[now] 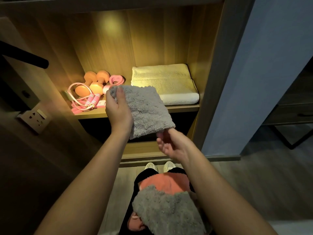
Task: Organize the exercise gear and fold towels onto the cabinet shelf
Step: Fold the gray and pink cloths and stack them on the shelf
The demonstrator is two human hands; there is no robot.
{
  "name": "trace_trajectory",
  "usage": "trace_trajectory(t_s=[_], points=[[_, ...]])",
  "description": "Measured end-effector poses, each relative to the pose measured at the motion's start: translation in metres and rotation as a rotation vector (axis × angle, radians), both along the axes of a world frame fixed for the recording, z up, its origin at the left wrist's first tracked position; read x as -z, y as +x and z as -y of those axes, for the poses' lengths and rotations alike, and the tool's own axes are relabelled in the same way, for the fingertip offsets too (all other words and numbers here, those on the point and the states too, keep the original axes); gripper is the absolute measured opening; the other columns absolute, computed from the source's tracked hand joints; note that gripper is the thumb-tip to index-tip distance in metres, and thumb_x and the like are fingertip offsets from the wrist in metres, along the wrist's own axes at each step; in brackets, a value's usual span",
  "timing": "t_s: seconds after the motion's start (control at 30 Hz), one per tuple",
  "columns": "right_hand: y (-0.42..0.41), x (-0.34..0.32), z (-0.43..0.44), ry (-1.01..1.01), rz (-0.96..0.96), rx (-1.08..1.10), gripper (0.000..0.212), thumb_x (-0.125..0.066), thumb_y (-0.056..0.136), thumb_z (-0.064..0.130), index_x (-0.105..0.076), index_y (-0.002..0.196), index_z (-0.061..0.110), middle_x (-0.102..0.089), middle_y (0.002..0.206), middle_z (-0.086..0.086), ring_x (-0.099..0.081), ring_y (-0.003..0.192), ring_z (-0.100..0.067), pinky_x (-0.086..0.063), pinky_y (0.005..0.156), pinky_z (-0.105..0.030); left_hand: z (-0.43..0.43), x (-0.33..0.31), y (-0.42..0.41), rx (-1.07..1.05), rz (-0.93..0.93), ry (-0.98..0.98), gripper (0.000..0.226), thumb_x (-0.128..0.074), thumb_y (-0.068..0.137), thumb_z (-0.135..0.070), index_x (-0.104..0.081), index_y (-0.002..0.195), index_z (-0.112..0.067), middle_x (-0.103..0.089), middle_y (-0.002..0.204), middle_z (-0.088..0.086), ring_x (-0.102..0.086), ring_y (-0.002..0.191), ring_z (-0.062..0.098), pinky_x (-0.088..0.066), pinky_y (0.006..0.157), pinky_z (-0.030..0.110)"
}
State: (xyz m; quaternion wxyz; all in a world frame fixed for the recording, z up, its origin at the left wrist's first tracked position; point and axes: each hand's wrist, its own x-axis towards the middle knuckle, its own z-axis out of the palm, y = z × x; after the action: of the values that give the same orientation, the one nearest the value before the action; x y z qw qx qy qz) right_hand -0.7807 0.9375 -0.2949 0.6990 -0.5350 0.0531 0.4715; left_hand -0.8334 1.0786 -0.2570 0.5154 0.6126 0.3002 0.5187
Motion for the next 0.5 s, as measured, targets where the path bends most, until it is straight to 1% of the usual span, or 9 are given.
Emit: trace_trajectory(t_s=[0.07,0.1,0.17,0.2,0.27,0.3,0.37,0.43,0.5], points=[[-0.006,0.005,0.006,0.076,-0.161,-0.044,0.030,-0.054,0.097,0.037,-0.056,0.077,0.014,-0.073,0.069,-0.002,-0.068,0.051,-0.011,-0.052,0.044,-0.019,0.000,0.000,-0.001,-0.002,-0.005,0.072,0.016,-0.044,0.098,-0.048,-0.051,0.093,-0.035,-0.060,0.082,-0.015,-0.059,0.078,0.001,-0.051,0.078,0.037],[-0.009,0.007,0.008,0.141,-0.219,-0.029,0.034,-0.052,0.097,0.040,-0.057,0.078,0.013,-0.075,0.077,-0.006,-0.071,0.059,-0.015,-0.055,0.048,-0.022,0.000,0.000,-0.001,-0.002,-0.003,0.093,0.017,-0.043,0.097,-0.049,-0.050,0.092,-0.034,-0.058,0.079,-0.015,-0.056,0.075,0.001,-0.049,0.075,0.038],[-0.011,0.009,0.009,0.298,-0.287,0.040,0.037,-0.048,0.099,0.039,-0.063,0.092,0.006,-0.075,0.088,-0.012,-0.074,0.073,-0.021,-0.059,0.057,-0.027,0.000,0.001,-0.001,0.007,-0.016,0.121,0.018,-0.042,0.097,-0.051,-0.049,0.091,-0.035,-0.055,0.078,-0.014,-0.054,0.075,0.006,-0.048,0.075,0.044],[-0.012,0.009,0.009,0.359,-0.302,0.075,0.036,-0.048,0.099,0.037,-0.064,0.101,0.004,-0.075,0.092,-0.013,-0.074,0.078,-0.023,-0.060,0.061,-0.030,0.001,0.002,-0.001,0.017,-0.024,0.132,0.019,-0.042,0.096,-0.053,-0.049,0.092,-0.036,-0.055,0.077,-0.015,-0.054,0.074,0.005,-0.048,0.074,0.043],[-0.016,0.008,0.008,0.412,-0.310,0.118,0.037,-0.050,0.098,0.038,-0.063,0.113,0.006,-0.075,0.095,-0.011,-0.072,0.086,-0.022,-0.058,0.068,-0.034,0.003,0.003,-0.001,0.032,-0.027,0.148,0.021,-0.041,0.095,-0.054,-0.050,0.097,-0.035,-0.060,0.077,-0.021,-0.057,0.075,0.000,-0.049,0.075,0.038],[-0.017,0.009,0.007,0.416,-0.295,0.122,0.038,-0.051,0.096,0.040,-0.063,0.115,0.009,-0.075,0.093,-0.009,-0.071,0.088,-0.021,-0.056,0.070,-0.034,0.003,0.004,-0.002,0.034,-0.021,0.149,0.024,-0.041,0.095,-0.054,-0.051,0.100,-0.033,-0.061,0.079,-0.022,-0.059,0.078,-0.001,-0.050,0.076,0.037],[-0.020,0.009,0.004,0.401,-0.248,0.123,0.037,-0.056,0.093,0.043,-0.063,0.114,0.013,-0.074,0.087,-0.005,-0.068,0.087,-0.018,-0.054,0.070,-0.031,0.002,0.006,-0.003,0.026,-0.007,0.156,0.038,-0.041,0.094,-0.056,-0.054,0.109,-0.023,-0.060,0.079,-0.017,-0.059,0.078,0.001,-0.051,0.077,0.041],[-0.021,0.008,0.002,0.442,-0.236,0.160,0.032,-0.062,0.091,0.033,-0.063,0.114,0.012,-0.074,0.091,-0.006,-0.069,0.088,-0.019,-0.056,0.072,-0.031,0.002,0.006,-0.004,0.020,-0.012,0.167,0.055,-0.041,0.093,-0.057,-0.053,0.120,-0.011,-0.056,0.079,-0.015,-0.056,0.075,0.000,-0.051,0.077,0.042],[-0.024,0.005,0.000,0.584,-0.274,0.228,0.034,-0.066,0.085,0.021,-0.062,0.116,0.008,-0.074,0.098,-0.011,-0.072,0.090,-0.023,-0.059,0.074,-0.034,0.005,0.006,-0.004,0.030,-0.018,0.162,0.068,-0.040,0.091,-0.060,-0.049,0.128,-0.005,-0.054,0.079,-0.015,-0.055,0.074,-0.002,-0.050,0.077,0.039]])
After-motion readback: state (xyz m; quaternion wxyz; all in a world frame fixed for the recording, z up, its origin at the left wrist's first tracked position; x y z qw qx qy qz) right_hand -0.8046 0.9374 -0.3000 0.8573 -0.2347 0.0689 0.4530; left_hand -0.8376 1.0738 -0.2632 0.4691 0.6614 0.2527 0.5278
